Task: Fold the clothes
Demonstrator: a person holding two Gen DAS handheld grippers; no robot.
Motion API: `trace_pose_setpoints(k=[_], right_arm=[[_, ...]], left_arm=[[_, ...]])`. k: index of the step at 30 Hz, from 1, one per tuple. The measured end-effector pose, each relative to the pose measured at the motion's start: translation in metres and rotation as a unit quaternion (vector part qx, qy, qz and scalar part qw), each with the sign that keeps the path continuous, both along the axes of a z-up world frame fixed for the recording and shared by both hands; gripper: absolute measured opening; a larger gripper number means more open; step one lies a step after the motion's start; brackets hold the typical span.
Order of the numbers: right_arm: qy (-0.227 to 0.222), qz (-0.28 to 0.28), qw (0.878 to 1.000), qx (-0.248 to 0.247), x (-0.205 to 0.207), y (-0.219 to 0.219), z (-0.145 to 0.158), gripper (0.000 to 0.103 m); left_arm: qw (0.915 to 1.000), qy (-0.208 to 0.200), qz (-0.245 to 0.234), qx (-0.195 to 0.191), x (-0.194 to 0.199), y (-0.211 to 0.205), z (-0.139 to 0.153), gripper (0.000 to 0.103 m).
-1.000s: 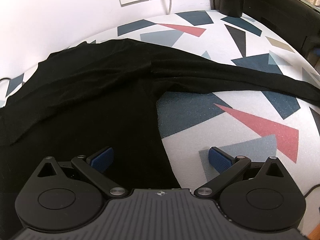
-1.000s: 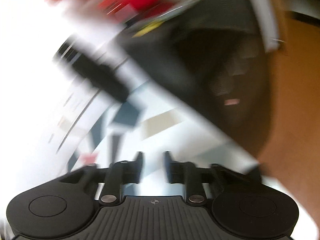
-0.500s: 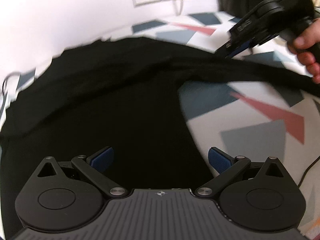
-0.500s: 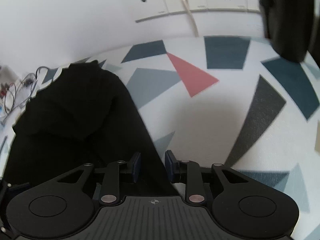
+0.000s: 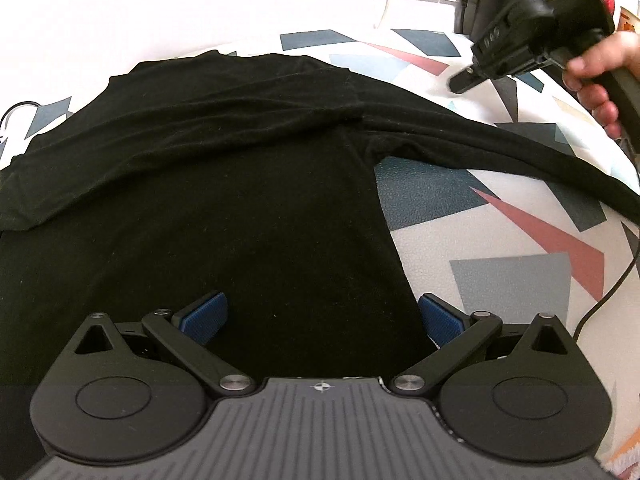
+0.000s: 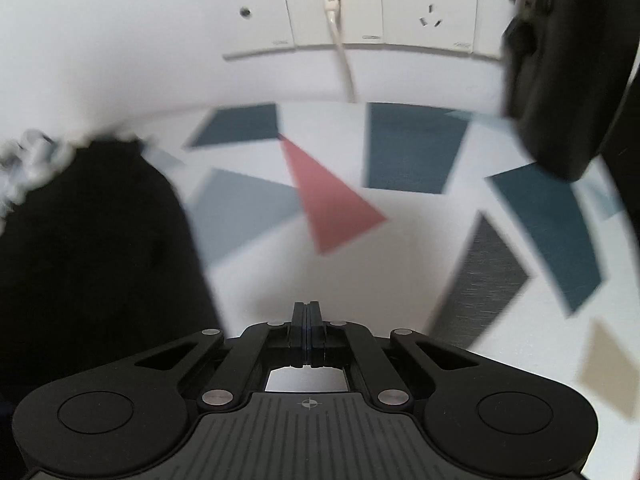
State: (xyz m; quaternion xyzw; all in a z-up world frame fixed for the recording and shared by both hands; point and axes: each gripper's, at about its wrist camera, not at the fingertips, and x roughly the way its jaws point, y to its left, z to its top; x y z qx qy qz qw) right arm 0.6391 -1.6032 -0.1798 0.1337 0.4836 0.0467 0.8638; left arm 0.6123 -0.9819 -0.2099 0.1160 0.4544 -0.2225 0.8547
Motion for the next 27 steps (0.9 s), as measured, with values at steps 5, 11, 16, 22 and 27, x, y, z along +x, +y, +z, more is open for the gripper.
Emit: trace_pose_setpoints(k=[5,11,16,22,27], right_arm=[[0.013,0.093,0.995,-0.027,-0.013,0.022,-0.001,0.019],[0.018,0.137,0.988,-0.063,-0.029,0.038,0.003,0.023],[0.014,0.146,0.983,-0.109,-0.029,0.060,0.004,0.001],[-0.003,0.100,0.983,-0.151,-0.012,0.045,0.002,0.001],[-0.028,0.095,0.974,-0.201,0.010,0.045,-0.005,0.001]], left_arm=[[1.0000,-0.002,-0.005,-0.001,0.002,-0.001,-0.001,0.103],[1.0000,-0.006,-0.007,-0.003,0.001,-0.002,-0.001,0.103],[0.9999,-0.008,-0.007,-0.003,0.001,-0.002,-0.001,0.103],[1.0000,-0.007,-0.006,-0.001,0.001,-0.005,-0.001,0.103],[1.0000,-0.008,-0.003,0.000,-0.001,-0.007,0.000,0.103]])
